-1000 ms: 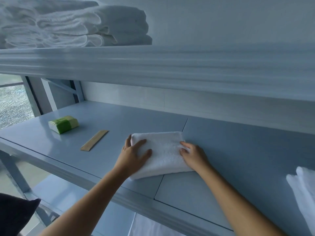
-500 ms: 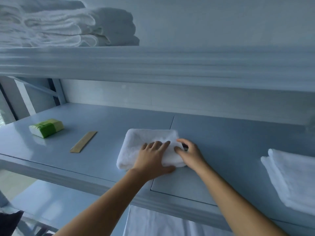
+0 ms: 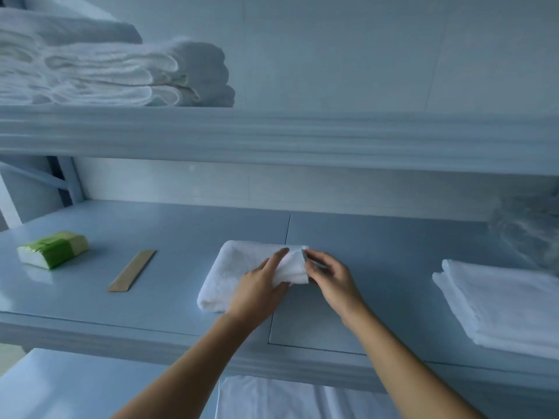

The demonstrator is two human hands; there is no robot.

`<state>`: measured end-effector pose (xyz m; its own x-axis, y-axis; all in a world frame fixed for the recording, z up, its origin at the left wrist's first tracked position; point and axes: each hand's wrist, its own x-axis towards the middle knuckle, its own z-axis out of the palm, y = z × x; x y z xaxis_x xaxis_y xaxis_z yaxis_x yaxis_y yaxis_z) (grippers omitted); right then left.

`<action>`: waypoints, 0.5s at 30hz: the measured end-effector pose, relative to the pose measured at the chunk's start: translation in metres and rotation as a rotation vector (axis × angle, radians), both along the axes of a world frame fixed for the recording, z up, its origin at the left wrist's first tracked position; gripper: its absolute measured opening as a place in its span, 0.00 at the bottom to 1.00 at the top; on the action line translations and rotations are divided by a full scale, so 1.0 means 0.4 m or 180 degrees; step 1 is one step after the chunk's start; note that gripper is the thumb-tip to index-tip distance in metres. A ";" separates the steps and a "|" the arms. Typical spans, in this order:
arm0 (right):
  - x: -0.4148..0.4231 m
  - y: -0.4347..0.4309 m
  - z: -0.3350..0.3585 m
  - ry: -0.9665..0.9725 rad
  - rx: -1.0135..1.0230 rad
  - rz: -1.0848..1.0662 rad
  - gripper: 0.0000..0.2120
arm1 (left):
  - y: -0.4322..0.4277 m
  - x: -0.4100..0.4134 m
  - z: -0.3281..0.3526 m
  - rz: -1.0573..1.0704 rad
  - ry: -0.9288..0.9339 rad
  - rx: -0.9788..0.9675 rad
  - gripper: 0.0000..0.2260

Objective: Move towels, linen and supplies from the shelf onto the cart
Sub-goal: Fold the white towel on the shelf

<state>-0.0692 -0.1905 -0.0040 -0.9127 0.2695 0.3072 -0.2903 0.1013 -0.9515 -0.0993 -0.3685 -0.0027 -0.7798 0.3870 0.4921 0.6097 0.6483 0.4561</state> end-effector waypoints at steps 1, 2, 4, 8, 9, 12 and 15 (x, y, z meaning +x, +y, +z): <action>0.008 -0.005 0.003 0.0062 0.0057 0.0012 0.10 | -0.001 0.003 0.007 -0.0036 0.0012 0.0076 0.27; 0.014 -0.010 0.004 0.0121 0.0135 0.0015 0.12 | 0.000 0.005 0.015 -0.0061 0.0014 0.0149 0.27; 0.026 -0.012 0.017 0.0261 0.0304 -0.0006 0.17 | 0.008 0.011 0.043 -0.0097 0.0041 0.0280 0.27; 0.055 0.014 0.098 0.0552 0.0471 -0.0148 0.21 | 0.060 0.029 0.145 -0.0287 0.0206 0.0481 0.25; 0.065 0.028 0.122 0.0623 0.0520 -0.0205 0.21 | 0.077 0.033 0.172 -0.0349 0.0153 0.0634 0.25; 0.105 0.080 0.177 0.0807 0.0691 -0.0420 0.22 | 0.130 0.048 0.236 -0.0447 -0.0082 0.1283 0.23; 0.161 0.143 0.199 0.0868 0.0918 -0.0665 0.21 | 0.184 0.068 0.265 -0.0467 -0.0370 0.2184 0.20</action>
<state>-0.0048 -0.1334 0.0756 -0.7231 0.3075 0.6185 -0.4717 0.4343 -0.7674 -0.0722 -0.2949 0.1032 -0.8055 0.1247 0.5793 0.5913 0.1066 0.7994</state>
